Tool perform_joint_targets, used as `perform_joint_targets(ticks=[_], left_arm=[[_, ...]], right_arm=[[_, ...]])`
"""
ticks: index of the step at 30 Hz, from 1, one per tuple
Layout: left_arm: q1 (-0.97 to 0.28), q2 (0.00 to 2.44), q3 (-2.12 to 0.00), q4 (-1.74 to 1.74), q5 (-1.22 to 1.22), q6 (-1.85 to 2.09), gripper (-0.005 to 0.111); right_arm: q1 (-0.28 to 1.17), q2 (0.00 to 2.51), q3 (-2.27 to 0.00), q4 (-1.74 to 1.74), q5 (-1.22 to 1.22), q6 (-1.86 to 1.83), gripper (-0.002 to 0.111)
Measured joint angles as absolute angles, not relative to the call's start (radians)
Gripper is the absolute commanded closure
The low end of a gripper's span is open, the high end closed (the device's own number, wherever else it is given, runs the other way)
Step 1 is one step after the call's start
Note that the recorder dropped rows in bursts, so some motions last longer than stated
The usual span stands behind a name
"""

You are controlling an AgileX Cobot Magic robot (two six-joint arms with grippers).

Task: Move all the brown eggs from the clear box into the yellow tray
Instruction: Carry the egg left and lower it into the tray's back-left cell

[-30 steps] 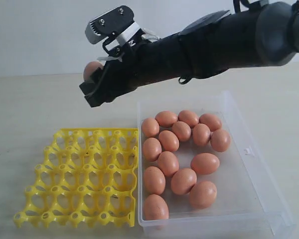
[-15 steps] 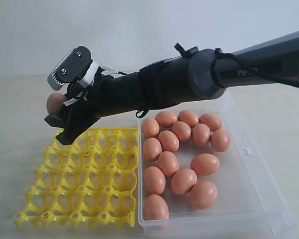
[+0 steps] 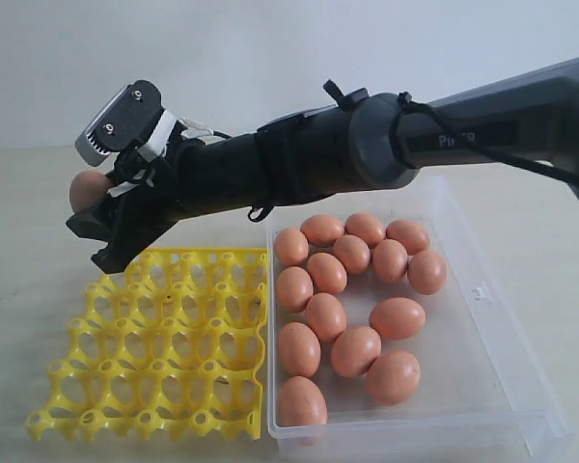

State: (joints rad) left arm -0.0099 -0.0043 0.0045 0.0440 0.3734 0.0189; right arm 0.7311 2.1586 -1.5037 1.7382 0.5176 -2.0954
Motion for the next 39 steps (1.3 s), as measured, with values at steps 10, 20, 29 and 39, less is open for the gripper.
perform_joint_targets(ticks=[10,20,29,39], left_arm=[[-0.010,-0.004,0.005,0.044,0.373,0.019,0.107],[-0.010,-0.004,0.005,0.044,0.373,0.019,0.107],[-0.010,-0.004,0.005,0.044,0.373,0.019,0.107],[-0.010,-0.004,0.005,0.044,0.373,0.019,0.107]], right_arm=[[0.731,2.184,-1.591,1.357,0.520,-1.706,0.108],[0.761,2.252,-1.683,1.049,0.492,-1.241,0.108],[0.774,2.254,-1.708,0.752,0.319,-0.738,0.108],[0.793,2.243,-1.710,0.185,0.263,-0.033,0.108]])
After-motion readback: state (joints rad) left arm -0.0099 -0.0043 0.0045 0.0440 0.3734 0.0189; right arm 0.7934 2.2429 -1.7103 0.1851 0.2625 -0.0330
